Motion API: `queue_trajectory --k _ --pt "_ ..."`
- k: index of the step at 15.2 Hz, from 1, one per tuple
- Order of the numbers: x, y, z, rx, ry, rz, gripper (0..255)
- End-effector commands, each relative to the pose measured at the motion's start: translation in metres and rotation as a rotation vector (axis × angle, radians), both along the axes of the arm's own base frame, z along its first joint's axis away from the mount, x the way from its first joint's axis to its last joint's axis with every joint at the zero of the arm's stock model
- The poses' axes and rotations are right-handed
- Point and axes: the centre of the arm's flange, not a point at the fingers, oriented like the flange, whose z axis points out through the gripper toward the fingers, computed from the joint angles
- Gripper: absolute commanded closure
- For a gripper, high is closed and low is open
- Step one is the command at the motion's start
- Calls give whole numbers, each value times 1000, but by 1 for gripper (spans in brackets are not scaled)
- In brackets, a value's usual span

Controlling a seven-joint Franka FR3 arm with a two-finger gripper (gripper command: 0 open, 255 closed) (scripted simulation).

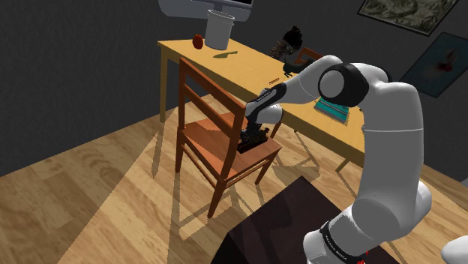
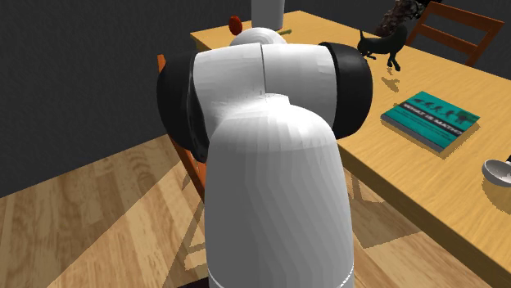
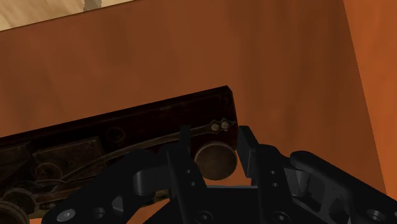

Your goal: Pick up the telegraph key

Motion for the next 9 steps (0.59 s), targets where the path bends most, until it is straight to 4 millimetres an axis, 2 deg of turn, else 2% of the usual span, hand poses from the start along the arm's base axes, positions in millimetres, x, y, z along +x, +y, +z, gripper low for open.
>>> queue_trajectory --k 1,9 --pt "0 0 5 0 1 0 255" --pt "0 0 48 0 1 0 255"
